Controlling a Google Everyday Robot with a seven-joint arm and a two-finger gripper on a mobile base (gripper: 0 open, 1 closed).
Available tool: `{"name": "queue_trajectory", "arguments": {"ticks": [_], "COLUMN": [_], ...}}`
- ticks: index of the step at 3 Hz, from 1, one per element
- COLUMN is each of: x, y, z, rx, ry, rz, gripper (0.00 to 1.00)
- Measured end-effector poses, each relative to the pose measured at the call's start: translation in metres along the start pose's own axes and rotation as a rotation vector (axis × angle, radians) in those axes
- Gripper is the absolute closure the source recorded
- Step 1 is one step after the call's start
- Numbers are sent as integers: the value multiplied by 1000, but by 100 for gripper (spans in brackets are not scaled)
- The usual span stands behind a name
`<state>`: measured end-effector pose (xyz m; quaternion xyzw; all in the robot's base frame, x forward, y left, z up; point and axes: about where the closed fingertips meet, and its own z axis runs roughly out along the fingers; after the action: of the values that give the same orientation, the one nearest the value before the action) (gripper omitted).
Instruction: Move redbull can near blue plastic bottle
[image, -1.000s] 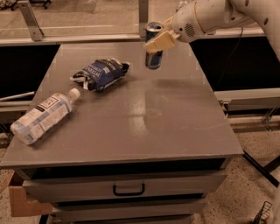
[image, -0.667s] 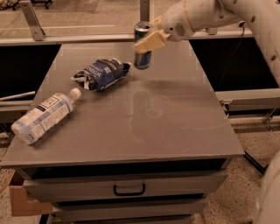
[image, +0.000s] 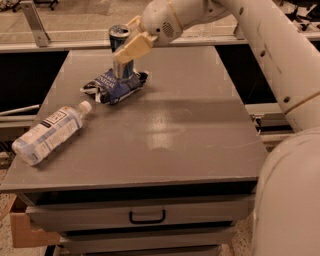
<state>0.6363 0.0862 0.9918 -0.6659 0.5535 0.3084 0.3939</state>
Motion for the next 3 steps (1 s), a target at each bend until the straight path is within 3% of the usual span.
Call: {"name": "queue_trajectory", "arguments": {"ticks": [1, 3], "x": [-24, -54], "y": [17, 83], "z": [15, 52], "rx": [-65, -289], "ry": [-22, -95], "rz": [-53, -85], "gripper": [100, 100]}}
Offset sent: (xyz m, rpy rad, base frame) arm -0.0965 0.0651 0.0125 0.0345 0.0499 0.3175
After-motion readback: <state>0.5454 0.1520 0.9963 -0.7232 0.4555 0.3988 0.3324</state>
